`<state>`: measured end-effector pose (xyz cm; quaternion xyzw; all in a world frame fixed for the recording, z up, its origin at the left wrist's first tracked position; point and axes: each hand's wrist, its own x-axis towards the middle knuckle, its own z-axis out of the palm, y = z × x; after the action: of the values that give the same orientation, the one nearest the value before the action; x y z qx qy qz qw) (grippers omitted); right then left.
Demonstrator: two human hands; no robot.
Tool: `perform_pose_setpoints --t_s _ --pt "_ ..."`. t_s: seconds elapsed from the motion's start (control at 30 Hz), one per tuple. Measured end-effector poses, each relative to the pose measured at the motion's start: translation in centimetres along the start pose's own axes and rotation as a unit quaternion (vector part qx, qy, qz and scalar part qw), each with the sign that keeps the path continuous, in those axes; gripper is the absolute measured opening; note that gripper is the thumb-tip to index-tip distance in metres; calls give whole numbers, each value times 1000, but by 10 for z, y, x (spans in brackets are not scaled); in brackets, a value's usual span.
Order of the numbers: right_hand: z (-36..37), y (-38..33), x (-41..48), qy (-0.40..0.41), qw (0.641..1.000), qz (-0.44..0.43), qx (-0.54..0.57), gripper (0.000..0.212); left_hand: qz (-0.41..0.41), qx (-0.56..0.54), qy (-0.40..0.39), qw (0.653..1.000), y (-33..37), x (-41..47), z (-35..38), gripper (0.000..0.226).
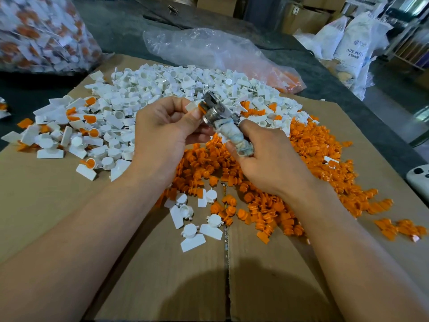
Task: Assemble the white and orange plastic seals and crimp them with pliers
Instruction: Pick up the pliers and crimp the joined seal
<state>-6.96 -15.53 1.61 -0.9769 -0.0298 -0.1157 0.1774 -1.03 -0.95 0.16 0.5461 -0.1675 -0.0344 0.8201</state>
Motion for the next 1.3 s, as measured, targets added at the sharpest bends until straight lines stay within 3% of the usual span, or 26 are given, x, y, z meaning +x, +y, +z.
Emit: perform_pose_setpoints --t_s 1.3 --pt "7 -2 3 -12 1000 7 -21 14 -19 15 40 999 -3 1 0 22"
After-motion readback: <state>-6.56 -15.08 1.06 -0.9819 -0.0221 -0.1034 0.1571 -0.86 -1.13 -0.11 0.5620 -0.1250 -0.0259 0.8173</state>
